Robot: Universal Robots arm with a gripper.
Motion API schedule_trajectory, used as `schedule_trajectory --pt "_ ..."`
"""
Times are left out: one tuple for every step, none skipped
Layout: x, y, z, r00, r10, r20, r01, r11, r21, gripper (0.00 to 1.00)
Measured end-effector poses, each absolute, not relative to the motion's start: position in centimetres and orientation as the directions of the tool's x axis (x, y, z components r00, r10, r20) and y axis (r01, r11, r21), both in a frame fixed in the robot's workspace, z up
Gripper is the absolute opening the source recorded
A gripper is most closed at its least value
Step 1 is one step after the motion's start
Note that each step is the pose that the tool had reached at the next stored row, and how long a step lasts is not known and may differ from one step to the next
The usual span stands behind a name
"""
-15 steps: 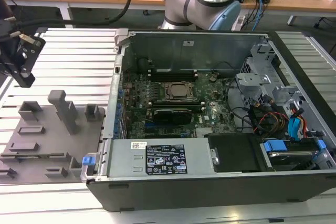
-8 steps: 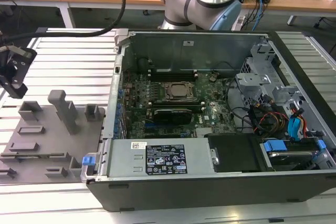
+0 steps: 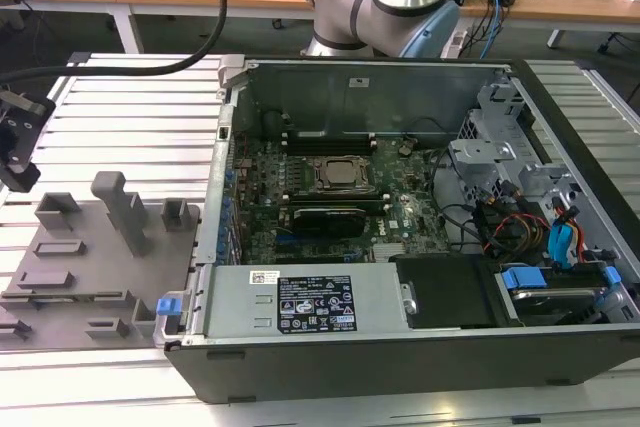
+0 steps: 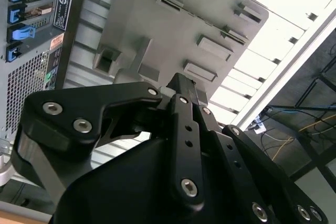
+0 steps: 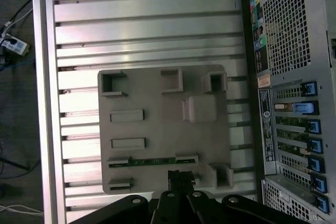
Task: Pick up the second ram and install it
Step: 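Reach for the second ram, then pick up the second ram and move it above second insertion slot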
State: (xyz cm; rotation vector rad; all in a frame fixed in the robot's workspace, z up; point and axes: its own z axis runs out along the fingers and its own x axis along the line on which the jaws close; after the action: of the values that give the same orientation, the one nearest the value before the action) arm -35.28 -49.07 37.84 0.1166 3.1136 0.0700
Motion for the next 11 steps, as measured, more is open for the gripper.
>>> schedule_trajectory --pt "-35.28 -49.07 37.84 -0.997 0.075 -0.023 0.074 0.996 0.046 0.11" --pt "-35.29 -49.07 37.84 -0.997 0.075 -0.023 0.074 0.996 0.046 0.11" --pt "-35.29 -49.07 37.84 -0.997 0.075 -0.023 0.074 0.996 0.046 0.11" --pt "-35.30 -49.07 37.84 -0.997 0.075 -0.023 0.074 0.996 0.046 0.11" --pt "-35.30 -49.07 37.84 -0.997 0.071 -0.023 0.070 0.996 0.046 0.11" --pt "-35.31 -49.06 37.84 -0.999 0.043 -0.023 0.042 0.998 0.046 0.11" --pt "-35.31 -49.06 37.84 -0.999 0.026 -0.023 0.025 0.999 0.046 0.11" --pt "-35.30 -49.07 37.84 -1.000 0.008 -0.023 0.007 0.999 0.046 0.11" --pt "-35.30 -49.07 37.84 -1.000 -0.018 -0.023 -0.019 0.999 0.046 0.11" --pt "-35.30 -49.07 37.84 -0.998 -0.066 -0.023 -0.067 0.997 0.046 0.11" --pt "-35.30 -49.07 37.84 -0.992 -0.123 -0.023 -0.124 0.991 0.046 0.11"
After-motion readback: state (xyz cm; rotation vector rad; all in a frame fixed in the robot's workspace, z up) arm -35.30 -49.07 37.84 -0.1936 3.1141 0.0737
